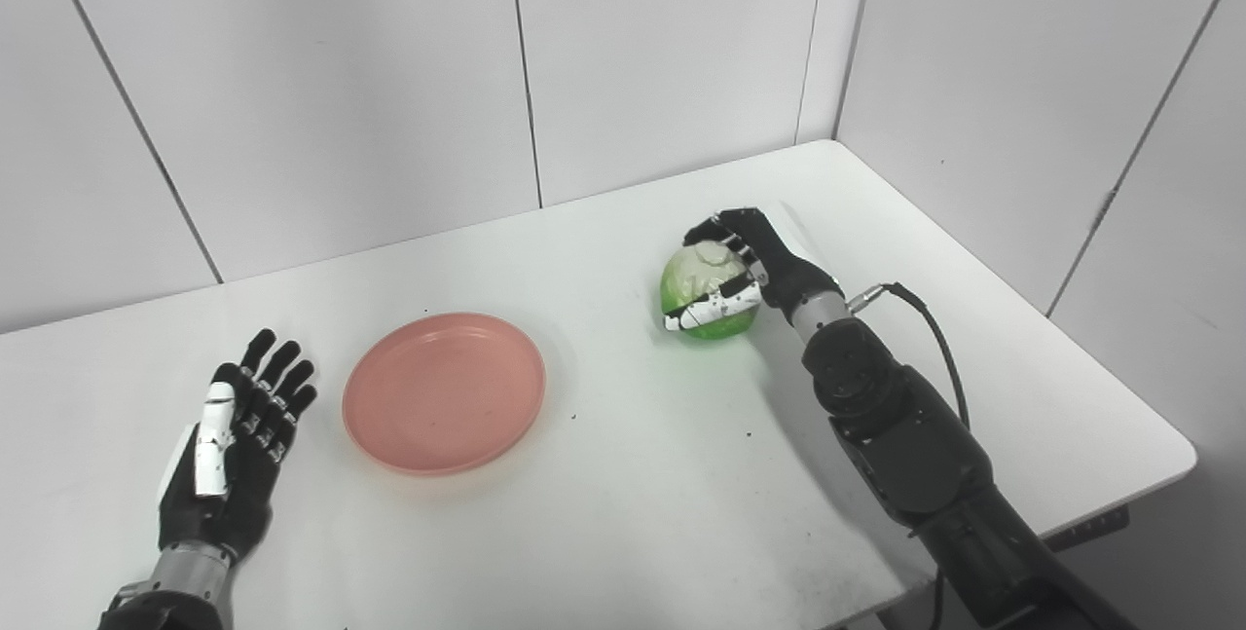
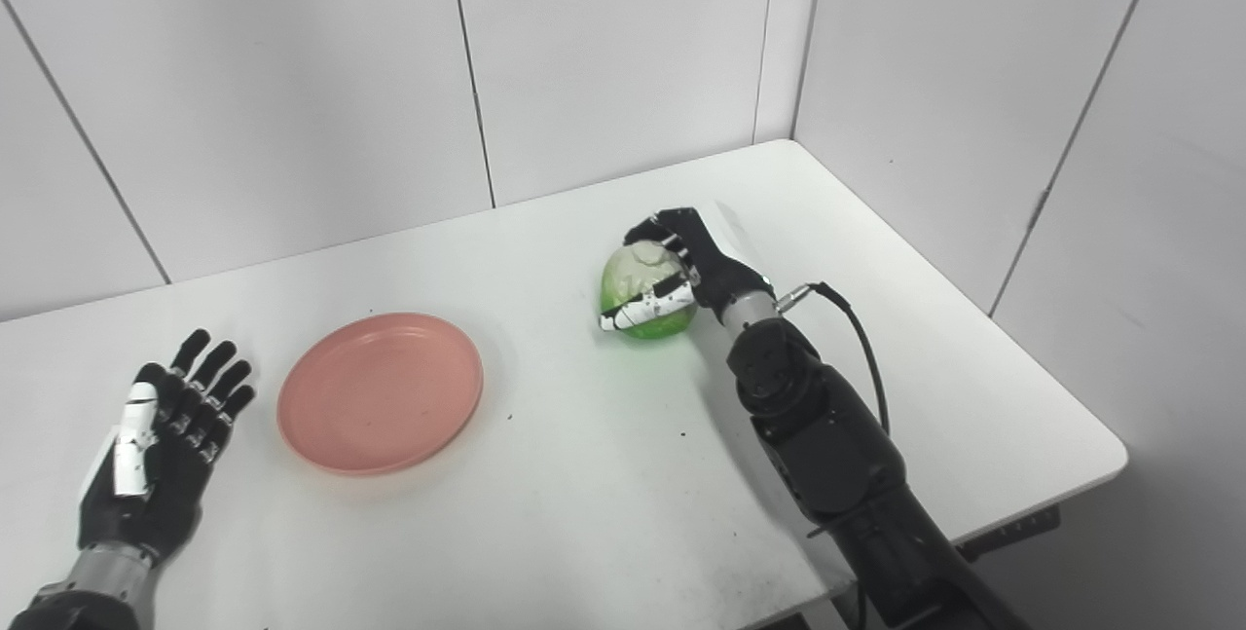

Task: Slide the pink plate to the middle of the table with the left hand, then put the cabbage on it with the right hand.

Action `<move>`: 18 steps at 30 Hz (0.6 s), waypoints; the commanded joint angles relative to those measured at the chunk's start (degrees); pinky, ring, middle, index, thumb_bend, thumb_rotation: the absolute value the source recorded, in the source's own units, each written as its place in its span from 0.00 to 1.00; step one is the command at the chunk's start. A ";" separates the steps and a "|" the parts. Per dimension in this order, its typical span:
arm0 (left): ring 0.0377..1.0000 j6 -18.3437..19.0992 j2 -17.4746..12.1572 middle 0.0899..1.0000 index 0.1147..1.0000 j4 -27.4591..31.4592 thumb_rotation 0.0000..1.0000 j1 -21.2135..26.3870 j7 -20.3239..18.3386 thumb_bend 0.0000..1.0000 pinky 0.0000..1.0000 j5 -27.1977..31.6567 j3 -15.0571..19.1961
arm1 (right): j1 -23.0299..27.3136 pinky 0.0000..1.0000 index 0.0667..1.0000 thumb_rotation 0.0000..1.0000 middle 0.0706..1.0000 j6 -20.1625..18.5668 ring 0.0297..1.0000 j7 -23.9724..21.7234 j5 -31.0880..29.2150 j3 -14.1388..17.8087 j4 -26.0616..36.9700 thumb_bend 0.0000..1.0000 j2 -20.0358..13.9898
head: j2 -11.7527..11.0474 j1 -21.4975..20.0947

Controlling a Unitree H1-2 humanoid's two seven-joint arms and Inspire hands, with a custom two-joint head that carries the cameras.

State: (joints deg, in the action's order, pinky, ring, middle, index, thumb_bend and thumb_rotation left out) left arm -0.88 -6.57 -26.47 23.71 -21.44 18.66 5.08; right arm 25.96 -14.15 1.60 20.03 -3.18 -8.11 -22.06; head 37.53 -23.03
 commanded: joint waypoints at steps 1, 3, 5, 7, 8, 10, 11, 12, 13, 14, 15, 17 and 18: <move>0.94 1.00 0.44 0.94 0.94 1.17 1.00 0.16 0.98 0.47 0.98 -0.57 -0.27 | 3.50 0.39 0.49 0.00 0.43 -1.11 0.39 -0.49 0.91 0.22 3.01 0.52 -0.58 | -0.03 0.07; 0.94 1.51 0.77 0.94 0.94 1.91 1.00 -0.07 1.69 0.47 0.98 -0.71 -0.41 | 4.16 0.40 0.48 0.00 0.44 -0.50 0.40 -1.00 1.64 -0.48 3.84 0.52 -0.30 | -0.03 0.74; 0.94 1.97 1.18 0.94 0.93 2.75 1.00 -0.38 2.45 0.47 0.98 -0.95 -0.62 | 4.76 0.40 0.48 0.00 0.44 0.69 0.40 -1.45 1.81 -1.13 4.26 0.52 -0.02 | -0.02 1.65; 0.93 2.74 1.71 0.94 0.93 3.84 1.00 -0.72 3.35 0.46 0.98 -1.15 -0.81 | 5.24 0.41 0.47 0.00 0.45 1.18 0.41 -1.79 1.81 -1.73 4.59 0.52 0.34 | 0.00 2.75; 0.93 3.19 2.02 0.94 0.93 4.49 1.00 -0.90 3.87 0.46 0.98 -1.33 -0.97 | 5.54 0.41 0.47 0.00 0.45 1.40 0.41 -2.01 1.76 -2.13 4.69 0.52 0.64 | 0.06 3.78; 0.93 4.03 2.65 0.93 0.92 5.70 1.00 -1.22 5.00 0.46 0.97 -1.95 -1.31 | 6.08 0.40 0.47 0.00 0.45 1.76 0.41 -2.56 1.57 -2.79 4.68 0.52 1.18 | 0.05 4.91; 0.93 4.47 3.05 0.93 0.92 6.22 1.00 -1.34 5.58 0.46 0.96 -2.28 -1.44 | 6.27 0.40 0.47 0.00 0.45 1.89 0.41 -2.84 1.47 -2.98 4.62 0.52 1.35 | 0.08 6.14; 0.93 4.78 3.31 0.92 0.92 6.56 1.00 -1.42 5.99 0.46 0.96 -2.48 -1.54 | 6.35 0.41 0.47 0.00 0.45 1.97 0.41 -3.02 1.39 -3.04 4.57 0.52 1.40 | 0.07 6.36; 0.93 5.29 3.71 0.93 0.92 7.15 1.00 -1.52 6.45 0.46 0.96 -2.74 -1.73 | 6.70 0.41 0.48 0.00 0.45 1.89 0.41 -3.48 1.19 -3.43 4.41 0.52 1.83 | 0.10 7.71; 0.93 5.80 4.06 0.93 0.92 7.72 1.00 -1.62 6.83 0.45 0.96 -2.96 -1.85 | 7.06 0.41 0.48 0.00 0.45 2.02 0.40 -3.79 1.12 -3.86 4.17 0.52 2.32 | 0.10 7.95; 0.93 6.18 4.46 0.93 0.93 8.14 1.00 -1.68 7.21 0.45 0.97 -3.25 -2.01 | 7.35 0.41 0.48 0.00 0.45 2.37 0.40 -4.01 1.04 -4.19 3.82 0.52 2.68 | 0.10 9.30; 0.93 6.60 5.11 0.93 0.93 8.80 1.00 -1.77 7.98 0.46 0.97 -3.75 -2.39 | 8.07 0.41 0.48 0.00 0.45 3.32 0.40 -4.27 1.06 -5.07 2.83 0.52 3.61 | 0.08 10.83; 0.93 6.80 5.44 0.93 0.93 9.10 1.00 -1.81 8.44 0.46 0.97 -4.14 -2.68 | 8.51 0.40 0.48 0.00 0.45 3.63 0.40 -4.25 1.41 -5.66 2.25 0.52 4.15 | 0.06 11.66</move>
State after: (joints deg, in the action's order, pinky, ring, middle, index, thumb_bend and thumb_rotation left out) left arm 4.97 -1.74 -18.48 21.28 -13.67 15.25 3.12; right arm 30.75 -14.11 -3.06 21.11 -8.45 -6.29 -18.45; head 37.62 -11.43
